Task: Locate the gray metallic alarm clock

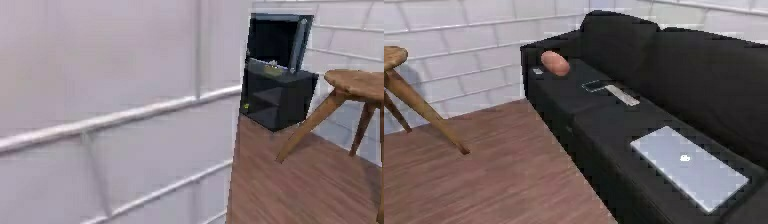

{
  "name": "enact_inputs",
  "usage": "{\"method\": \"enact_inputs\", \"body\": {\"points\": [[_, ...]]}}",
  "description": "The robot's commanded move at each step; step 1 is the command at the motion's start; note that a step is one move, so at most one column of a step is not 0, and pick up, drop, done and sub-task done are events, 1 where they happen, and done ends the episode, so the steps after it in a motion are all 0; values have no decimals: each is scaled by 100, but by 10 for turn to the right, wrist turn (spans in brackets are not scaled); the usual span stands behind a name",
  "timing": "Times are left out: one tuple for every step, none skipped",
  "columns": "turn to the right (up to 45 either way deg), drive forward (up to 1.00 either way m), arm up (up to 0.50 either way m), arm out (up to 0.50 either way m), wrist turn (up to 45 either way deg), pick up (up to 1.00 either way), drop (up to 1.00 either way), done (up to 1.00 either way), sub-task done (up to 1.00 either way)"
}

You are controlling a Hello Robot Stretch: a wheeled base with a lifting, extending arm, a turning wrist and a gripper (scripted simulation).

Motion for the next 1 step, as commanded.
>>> {"method": "enact_inputs", "body": {"points": [[450, 0, 0, 0, 0, 0, 0, 0, 0]]}}
